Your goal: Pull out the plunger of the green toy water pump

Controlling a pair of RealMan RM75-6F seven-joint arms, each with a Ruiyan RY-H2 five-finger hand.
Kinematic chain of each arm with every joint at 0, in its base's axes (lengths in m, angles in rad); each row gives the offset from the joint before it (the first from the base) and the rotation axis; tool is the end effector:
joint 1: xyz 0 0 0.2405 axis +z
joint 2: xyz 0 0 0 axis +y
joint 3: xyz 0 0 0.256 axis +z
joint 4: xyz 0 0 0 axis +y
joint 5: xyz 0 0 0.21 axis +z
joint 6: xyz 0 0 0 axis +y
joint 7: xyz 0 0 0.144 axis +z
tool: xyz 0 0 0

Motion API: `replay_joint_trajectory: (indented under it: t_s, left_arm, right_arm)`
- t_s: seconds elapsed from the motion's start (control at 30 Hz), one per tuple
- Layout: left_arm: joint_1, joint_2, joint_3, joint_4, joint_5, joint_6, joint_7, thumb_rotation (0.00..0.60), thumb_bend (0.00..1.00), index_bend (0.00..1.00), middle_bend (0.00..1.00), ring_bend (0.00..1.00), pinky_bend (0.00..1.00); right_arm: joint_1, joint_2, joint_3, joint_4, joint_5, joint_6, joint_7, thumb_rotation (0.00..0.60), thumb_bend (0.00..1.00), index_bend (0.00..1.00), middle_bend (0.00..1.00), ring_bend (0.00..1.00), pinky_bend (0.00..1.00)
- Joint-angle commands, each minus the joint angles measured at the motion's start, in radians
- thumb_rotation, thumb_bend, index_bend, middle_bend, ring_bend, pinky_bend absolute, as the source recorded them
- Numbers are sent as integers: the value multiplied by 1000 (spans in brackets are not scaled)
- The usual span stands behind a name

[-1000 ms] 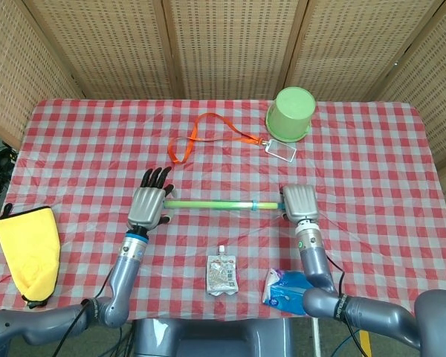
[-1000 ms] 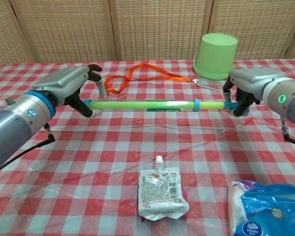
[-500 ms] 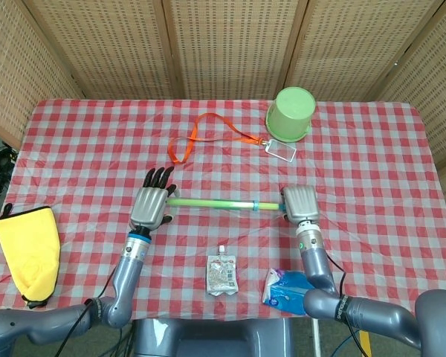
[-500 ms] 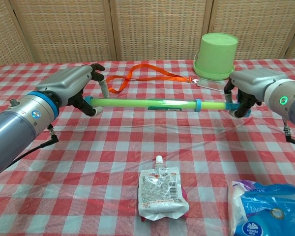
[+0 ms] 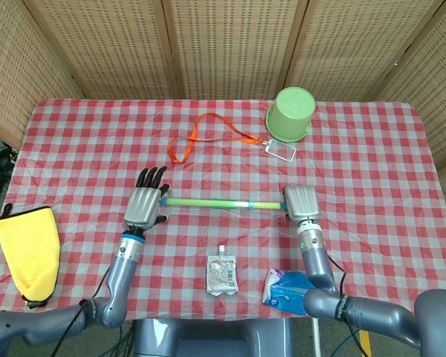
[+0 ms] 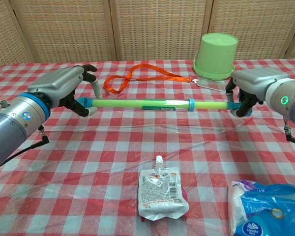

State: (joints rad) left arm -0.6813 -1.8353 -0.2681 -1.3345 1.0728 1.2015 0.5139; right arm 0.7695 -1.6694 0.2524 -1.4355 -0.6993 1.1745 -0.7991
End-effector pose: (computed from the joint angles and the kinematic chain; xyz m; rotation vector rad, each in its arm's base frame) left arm -0.1324 0.3356 -0.0517 -1.5857 -0.9248 -0.9935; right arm -0.1641 -0.3609 -0.0173 1.5846 -0.8919 0.6207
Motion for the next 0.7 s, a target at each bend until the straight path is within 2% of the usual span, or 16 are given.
replay_joint_trajectory:
  t_s: [0.03,0.7]
  left_arm:
    - [5,6,3,-3,3,2,-5,600,523,525,12,0,0]
    - [78,82,48,-27,26,38,-48,600,523,534,17,0,0]
  right_arm:
    - [0,-2,0,3,0,-1,2,600,581,772,1000,945,679]
    - [-4,-1,1,44,-34,15,19,600,583,772,1000,946,679]
